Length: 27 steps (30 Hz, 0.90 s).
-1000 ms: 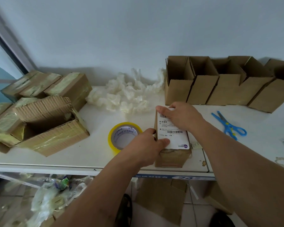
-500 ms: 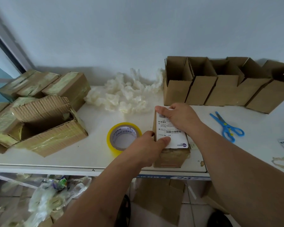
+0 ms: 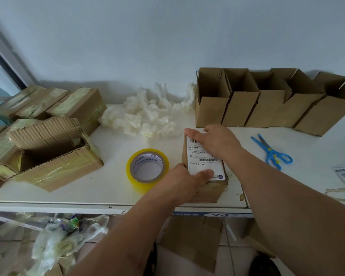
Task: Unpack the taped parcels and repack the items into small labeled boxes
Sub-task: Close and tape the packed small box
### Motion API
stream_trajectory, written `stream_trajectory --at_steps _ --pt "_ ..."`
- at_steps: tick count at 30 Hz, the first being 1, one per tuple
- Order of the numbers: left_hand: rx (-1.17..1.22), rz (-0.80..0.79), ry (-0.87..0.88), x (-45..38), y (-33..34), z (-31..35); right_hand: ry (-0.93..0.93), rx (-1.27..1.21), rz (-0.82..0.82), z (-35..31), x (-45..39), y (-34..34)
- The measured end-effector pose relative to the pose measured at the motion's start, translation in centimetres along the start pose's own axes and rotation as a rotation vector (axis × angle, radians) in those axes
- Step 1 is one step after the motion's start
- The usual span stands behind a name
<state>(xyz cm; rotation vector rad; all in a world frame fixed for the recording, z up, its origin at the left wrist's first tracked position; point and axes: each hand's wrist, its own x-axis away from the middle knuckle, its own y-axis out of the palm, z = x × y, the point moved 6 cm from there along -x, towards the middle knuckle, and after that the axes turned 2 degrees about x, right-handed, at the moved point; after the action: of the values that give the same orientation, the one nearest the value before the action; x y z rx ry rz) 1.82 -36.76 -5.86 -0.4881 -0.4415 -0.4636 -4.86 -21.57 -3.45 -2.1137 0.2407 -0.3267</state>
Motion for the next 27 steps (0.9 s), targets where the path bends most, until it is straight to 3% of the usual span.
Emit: stream_trajectory --at_steps 4,10,18,27 --pt "0.023 -0.004 -0.022 -0.2 -0.1 -0.1 -0.011 0.060 -0.001 -0.1 -0.5 0.0" --pt "0.062 0.003 -0.037 -0.1 -0.3 0.0 -0.179 0.222 0.072 -2.6 -0.4 -1.1" --pt "0.060 0.012 -0.022 -0.2 0.0 -0.8 -0.138 0.375 0.012 -2.1 0.1 0.8" --pt "0.083 0.031 -0.023 -0.9 0.2 -1.4 -0.083 0.306 0.022 -1.7 -0.2 0.8"
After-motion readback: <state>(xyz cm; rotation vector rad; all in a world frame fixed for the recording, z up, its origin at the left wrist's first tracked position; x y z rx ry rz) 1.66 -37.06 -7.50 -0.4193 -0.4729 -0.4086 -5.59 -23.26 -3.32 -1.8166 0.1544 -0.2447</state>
